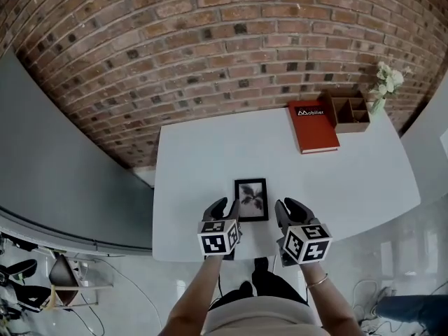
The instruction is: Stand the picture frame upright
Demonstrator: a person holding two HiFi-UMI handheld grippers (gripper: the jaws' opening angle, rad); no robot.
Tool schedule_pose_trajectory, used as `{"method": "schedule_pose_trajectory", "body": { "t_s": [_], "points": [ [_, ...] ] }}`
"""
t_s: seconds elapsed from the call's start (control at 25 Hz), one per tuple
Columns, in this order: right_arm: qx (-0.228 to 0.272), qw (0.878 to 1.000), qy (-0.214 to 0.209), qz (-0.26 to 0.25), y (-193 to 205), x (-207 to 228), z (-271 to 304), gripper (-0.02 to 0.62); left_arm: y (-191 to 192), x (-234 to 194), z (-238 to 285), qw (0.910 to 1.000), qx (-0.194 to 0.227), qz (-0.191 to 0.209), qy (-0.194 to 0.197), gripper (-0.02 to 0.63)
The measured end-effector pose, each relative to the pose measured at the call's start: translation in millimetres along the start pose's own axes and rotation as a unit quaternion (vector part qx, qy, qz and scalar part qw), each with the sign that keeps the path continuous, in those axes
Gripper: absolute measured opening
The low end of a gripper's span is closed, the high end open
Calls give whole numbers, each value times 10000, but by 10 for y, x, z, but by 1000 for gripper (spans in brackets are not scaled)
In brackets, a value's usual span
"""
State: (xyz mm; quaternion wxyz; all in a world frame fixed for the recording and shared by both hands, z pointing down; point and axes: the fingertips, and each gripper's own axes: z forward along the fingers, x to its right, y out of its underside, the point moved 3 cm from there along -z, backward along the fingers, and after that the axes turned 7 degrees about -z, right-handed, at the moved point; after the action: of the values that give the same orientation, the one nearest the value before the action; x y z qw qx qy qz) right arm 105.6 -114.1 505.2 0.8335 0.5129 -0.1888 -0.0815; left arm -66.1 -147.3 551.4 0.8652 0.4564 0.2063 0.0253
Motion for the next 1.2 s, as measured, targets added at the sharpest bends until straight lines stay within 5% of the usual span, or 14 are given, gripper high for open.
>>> {"method": "schedule_pose_trajectory", "body": {
  "t_s": [0.6, 1.0, 1.2],
  "points": [
    [-353, 9993, -88, 100, 134, 165, 203, 81, 541, -78, 467, 9882, -1473, -157, -378, 131],
    [-834, 9958, -380, 55, 281, 109, 529, 81, 553, -85, 473, 9869, -1508, -412, -394, 114],
    [-1238, 9912, -462, 39, 399, 94, 687, 81, 561, -54, 465, 9899, -1291, -223, -532, 107]
  ]
}}
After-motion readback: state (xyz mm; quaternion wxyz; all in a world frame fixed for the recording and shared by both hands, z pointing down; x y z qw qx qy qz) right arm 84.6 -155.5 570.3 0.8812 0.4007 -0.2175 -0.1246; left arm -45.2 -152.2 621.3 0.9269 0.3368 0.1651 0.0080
